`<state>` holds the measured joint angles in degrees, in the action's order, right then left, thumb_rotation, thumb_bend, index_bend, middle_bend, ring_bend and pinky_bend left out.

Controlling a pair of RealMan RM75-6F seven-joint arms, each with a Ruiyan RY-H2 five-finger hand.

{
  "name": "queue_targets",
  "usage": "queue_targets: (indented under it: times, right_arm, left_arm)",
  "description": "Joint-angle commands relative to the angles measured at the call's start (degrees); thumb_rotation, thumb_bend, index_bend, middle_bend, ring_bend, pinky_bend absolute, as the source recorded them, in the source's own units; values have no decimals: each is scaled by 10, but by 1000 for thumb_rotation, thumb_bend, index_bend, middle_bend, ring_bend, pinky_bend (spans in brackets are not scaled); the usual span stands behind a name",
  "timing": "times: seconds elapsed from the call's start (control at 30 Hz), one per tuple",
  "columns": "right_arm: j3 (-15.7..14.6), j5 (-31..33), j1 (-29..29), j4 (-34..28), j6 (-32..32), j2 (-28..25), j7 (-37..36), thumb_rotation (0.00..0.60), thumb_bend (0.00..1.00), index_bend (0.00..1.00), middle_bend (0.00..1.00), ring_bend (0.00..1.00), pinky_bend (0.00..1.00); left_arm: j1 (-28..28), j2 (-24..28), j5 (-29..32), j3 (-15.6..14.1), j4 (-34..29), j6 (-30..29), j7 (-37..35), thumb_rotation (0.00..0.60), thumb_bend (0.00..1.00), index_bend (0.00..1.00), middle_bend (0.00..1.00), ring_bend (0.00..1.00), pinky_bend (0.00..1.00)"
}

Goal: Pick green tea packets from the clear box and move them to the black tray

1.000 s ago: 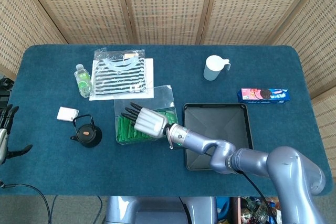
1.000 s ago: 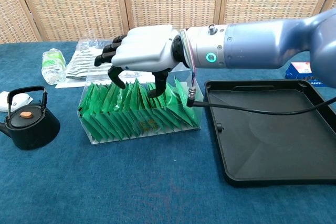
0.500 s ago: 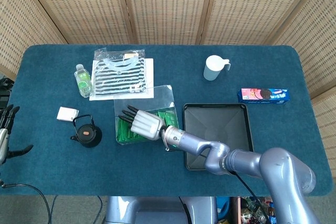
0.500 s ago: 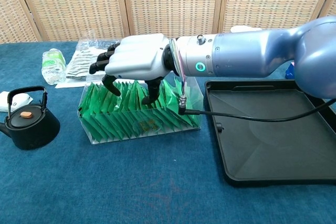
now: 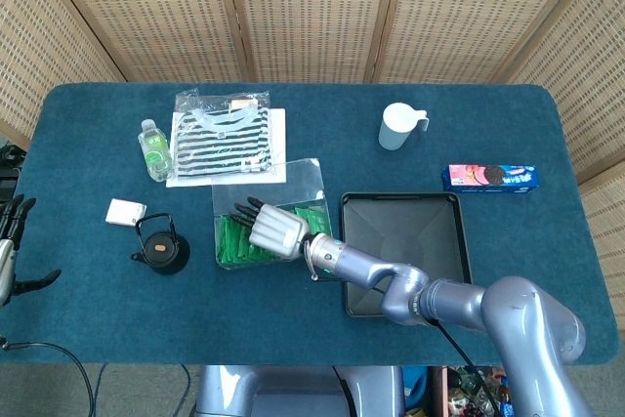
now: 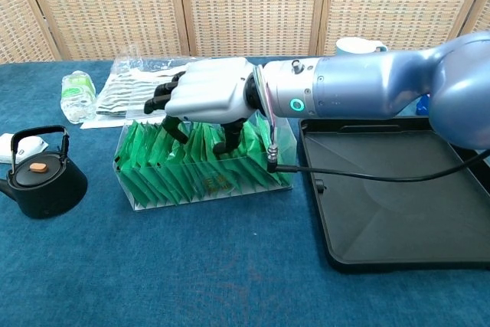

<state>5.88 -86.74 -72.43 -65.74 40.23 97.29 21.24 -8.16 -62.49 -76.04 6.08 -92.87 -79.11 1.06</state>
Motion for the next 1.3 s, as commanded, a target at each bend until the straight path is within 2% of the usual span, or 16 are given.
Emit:
queue_targets:
  times: [0.03, 0.27, 0.5, 0.6, 1.0, 1.3]
  right_arm:
    - [0, 2, 3, 2, -1, 1, -1, 600, 426, 434, 122, 25, 187]
    - [-4, 1, 9, 8, 2, 3, -12, 600, 461, 438, 121, 28, 187]
    - [-8, -10, 12, 23, 10, 12, -25, 600, 557, 601, 120, 29, 204]
    - [-8, -11, 14, 31, 13, 18, -31, 600, 585, 637, 118, 29, 204]
    - [-6, -24, 20, 34, 35, 21, -37, 600, 587, 641, 118, 30, 218]
    - [5, -47, 22, 6, 76, -4, -37, 600, 587, 641, 134, 50, 243]
  left_arm:
    - [0, 0, 0, 0, 0, 1, 0, 600, 93, 0, 0, 0, 0]
    - [0, 0, 0, 0, 0, 0, 0, 600, 93, 0, 0, 0, 0]
    - [-1, 0, 1, 0, 0, 1, 1, 600, 94, 0, 0, 0, 0]
    - [-1, 0, 2, 0, 0, 1, 0, 600, 93, 0, 0, 0, 0]
    - [-1, 1, 2, 0, 1, 1, -3, 600, 93, 0, 0, 0, 0]
    - [-1, 2, 2, 0, 1, 3, -7, 600, 93, 0, 0, 0, 0]
